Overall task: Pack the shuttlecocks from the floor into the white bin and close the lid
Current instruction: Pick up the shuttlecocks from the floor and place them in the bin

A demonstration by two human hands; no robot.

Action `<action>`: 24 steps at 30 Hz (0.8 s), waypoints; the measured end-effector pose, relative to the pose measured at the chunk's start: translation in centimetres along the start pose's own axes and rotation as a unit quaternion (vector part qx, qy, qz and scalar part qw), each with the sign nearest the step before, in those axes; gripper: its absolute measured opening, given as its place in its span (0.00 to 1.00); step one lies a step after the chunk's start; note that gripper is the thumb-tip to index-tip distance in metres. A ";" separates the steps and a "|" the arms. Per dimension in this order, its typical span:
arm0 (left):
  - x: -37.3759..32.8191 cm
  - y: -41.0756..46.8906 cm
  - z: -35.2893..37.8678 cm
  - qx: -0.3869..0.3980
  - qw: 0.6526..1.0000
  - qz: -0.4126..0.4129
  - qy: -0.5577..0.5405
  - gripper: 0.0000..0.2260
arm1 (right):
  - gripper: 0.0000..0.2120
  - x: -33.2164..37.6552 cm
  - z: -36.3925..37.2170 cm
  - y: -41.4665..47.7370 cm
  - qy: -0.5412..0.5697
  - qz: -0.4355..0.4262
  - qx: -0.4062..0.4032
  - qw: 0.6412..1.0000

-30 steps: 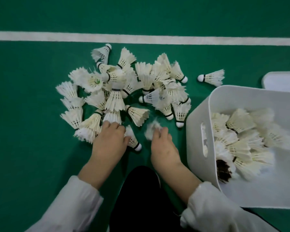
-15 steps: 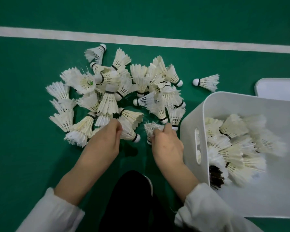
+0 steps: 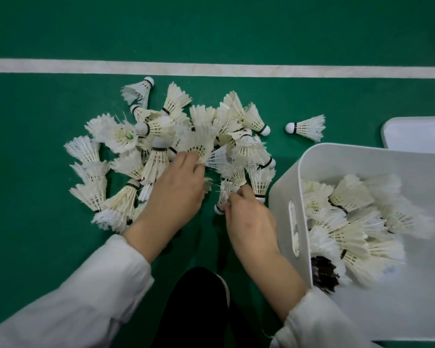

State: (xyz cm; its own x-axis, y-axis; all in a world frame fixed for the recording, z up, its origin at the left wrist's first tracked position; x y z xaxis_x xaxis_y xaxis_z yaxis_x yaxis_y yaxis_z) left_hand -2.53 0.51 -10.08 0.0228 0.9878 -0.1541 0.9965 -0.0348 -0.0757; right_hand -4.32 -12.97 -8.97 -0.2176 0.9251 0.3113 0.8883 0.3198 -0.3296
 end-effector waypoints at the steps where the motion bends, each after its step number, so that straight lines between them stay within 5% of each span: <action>1: -0.2 0.1 0.8 0.007 1.000 0.008 0.020 0.12 | 0.07 0.0 -0.1 0.0 0.001 -0.003 -0.005 1.000; 8: 0.4 -0.5 2.6 0.043 0.998 -0.032 0.038 0.12 | 0.08 0.3 -1.2 0.1 0.036 -0.041 -0.028 0.998; 16: -0.1 -0.2 -4.2 -0.075 0.989 -0.087 -0.096 0.10 | 0.11 0.7 -8.1 0.1 0.082 -0.089 -0.111 0.986; 24: -7.0 1.1 -12.7 -0.125 0.982 -0.020 -0.142 0.07 | 0.12 -4.8 -21.9 -5.0 -0.057 -0.162 -0.159 0.972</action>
State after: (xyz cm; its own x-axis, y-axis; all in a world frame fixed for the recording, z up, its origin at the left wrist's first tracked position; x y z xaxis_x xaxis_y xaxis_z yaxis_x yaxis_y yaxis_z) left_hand -0.56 -4.52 3.45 -0.0055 0.9044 -0.4267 0.9853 0.0776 0.1519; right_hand 1.11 -23.51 10.73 -0.5335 0.8090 0.2468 0.8422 0.5349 0.0670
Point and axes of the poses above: each hand's wrist, its own y-axis towards the middle knuckle, its own z-axis out of the palm, x = y × z, the point moved 2 cm from there along y, towards the middle knuckle, and after that the axes turned 10 degrees about -z, right-handed, at the moved point
